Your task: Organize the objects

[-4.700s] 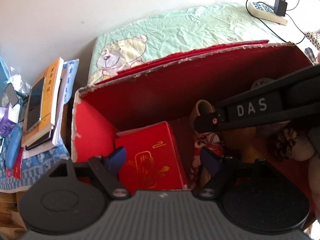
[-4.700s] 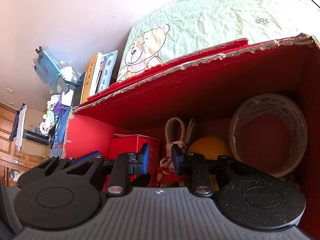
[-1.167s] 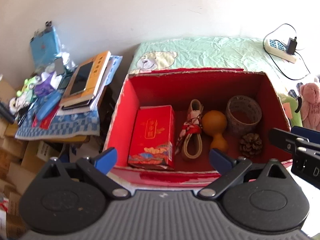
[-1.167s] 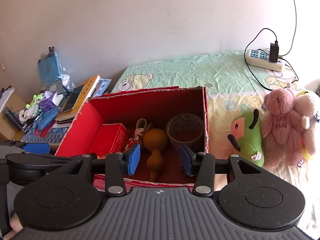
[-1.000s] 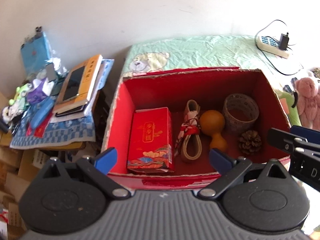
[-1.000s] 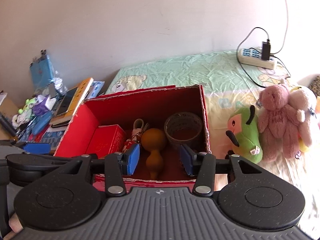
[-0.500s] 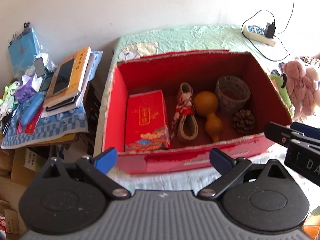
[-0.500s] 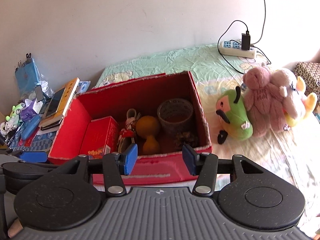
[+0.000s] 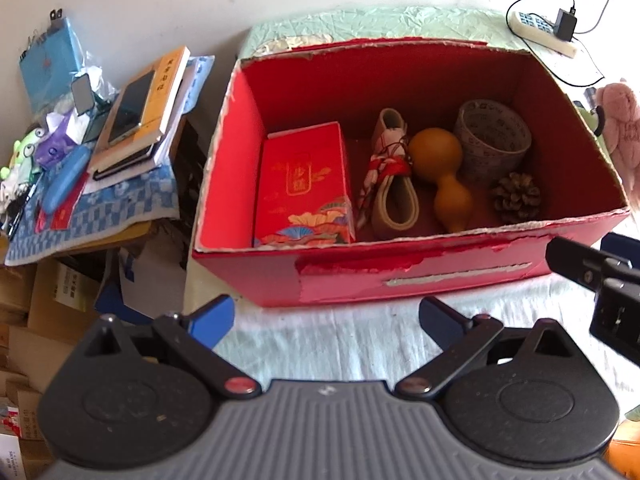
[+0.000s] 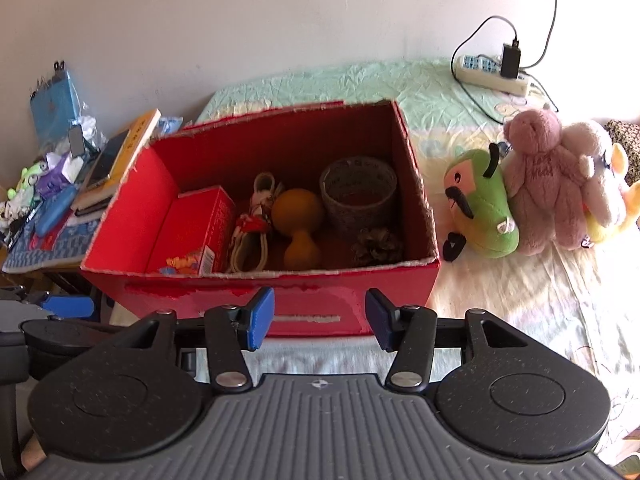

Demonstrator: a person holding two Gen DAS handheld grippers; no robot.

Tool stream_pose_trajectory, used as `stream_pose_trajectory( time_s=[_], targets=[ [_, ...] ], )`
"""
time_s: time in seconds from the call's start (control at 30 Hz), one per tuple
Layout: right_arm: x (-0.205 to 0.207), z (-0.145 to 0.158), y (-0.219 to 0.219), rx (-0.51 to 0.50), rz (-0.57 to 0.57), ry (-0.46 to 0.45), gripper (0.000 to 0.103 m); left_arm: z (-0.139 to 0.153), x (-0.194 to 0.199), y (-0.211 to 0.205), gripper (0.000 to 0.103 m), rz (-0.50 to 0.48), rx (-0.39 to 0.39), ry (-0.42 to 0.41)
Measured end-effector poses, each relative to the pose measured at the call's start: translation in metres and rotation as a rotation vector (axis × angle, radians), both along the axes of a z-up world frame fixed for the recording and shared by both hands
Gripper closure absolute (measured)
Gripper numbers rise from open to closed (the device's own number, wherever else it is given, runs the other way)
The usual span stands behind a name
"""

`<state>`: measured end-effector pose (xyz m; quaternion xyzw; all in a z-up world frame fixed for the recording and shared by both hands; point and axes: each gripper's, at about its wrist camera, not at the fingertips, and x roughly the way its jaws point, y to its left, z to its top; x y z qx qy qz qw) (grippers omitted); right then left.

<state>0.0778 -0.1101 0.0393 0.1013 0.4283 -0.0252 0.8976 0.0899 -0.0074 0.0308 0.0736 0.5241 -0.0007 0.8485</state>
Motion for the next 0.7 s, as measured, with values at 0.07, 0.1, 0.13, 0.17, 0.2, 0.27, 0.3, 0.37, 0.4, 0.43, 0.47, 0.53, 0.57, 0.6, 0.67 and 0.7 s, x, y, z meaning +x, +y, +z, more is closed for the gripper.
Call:
stream_pose_trajectory(
  time_s=[0.07, 0.1, 0.13, 0.17, 0.2, 0.27, 0.3, 0.37, 0.4, 0.43, 0.47, 0.53, 0.57, 0.6, 0.67, 0.7],
  targets=[
    [0.0, -0.003, 0.0, -0.006, 0.006, 0.015, 0.048, -0.004, 0.002, -0.003, 0.004, 0.001, -0.018, 0.017],
    [0.001, -0.004, -0.001, -0.013, -0.002, 0.02, 0.046, -0.006, 0.003, -0.005, 0.004, -0.002, -0.015, 0.022],
    [0.001, -0.005, -0.002, -0.02, -0.011, 0.023, 0.045, -0.008, 0.004, -0.007, 0.004, -0.005, -0.005, 0.025],
    [0.001, -0.006, -0.003, -0.024, -0.014, 0.025, 0.044, -0.009, 0.005, -0.009, 0.004, -0.008, 0.001, 0.027],
    [0.001, -0.007, -0.004, -0.025, -0.015, 0.026, 0.044, -0.01, 0.005, -0.01, 0.004, -0.011, 0.0, 0.031],
    [0.002, -0.009, -0.007, -0.024, -0.021, 0.036, 0.041, -0.013, 0.007, -0.012, 0.004, -0.01, -0.007, 0.041],
    [0.001, -0.01, -0.009, -0.024, -0.026, 0.038, 0.04, -0.014, 0.009, -0.013, 0.004, -0.011, -0.007, 0.045],
    [0.001, -0.011, -0.012, -0.024, -0.038, 0.042, 0.04, -0.016, 0.01, -0.015, 0.004, -0.013, -0.006, 0.053],
    [0.002, -0.012, -0.013, -0.02, -0.04, 0.044, 0.04, -0.017, 0.012, -0.015, 0.004, -0.013, -0.008, 0.057],
    [0.002, -0.012, -0.014, -0.016, -0.041, 0.046, 0.04, -0.017, 0.012, -0.015, 0.004, -0.014, -0.01, 0.061],
    [0.002, -0.012, -0.014, -0.015, -0.043, 0.048, 0.04, -0.017, 0.013, -0.016, 0.004, -0.017, -0.014, 0.063],
    [0.002, -0.012, -0.014, -0.016, -0.044, 0.049, 0.04, -0.017, 0.013, -0.016, 0.004, -0.022, -0.02, 0.064],
    [0.003, -0.012, -0.014, -0.017, -0.043, 0.049, 0.04, -0.016, 0.013, -0.017, 0.004, -0.025, -0.02, 0.062],
    [0.003, -0.012, -0.014, -0.018, -0.044, 0.05, 0.039, -0.016, 0.013, -0.017, 0.004, -0.028, -0.017, 0.059],
    [0.004, -0.012, -0.014, -0.019, -0.046, 0.056, 0.039, -0.014, 0.013, -0.017, 0.004, -0.029, -0.012, 0.05],
    [0.005, -0.012, -0.014, -0.018, -0.048, 0.061, 0.039, -0.013, 0.014, -0.016, 0.004, -0.029, -0.012, 0.047]
  ],
)
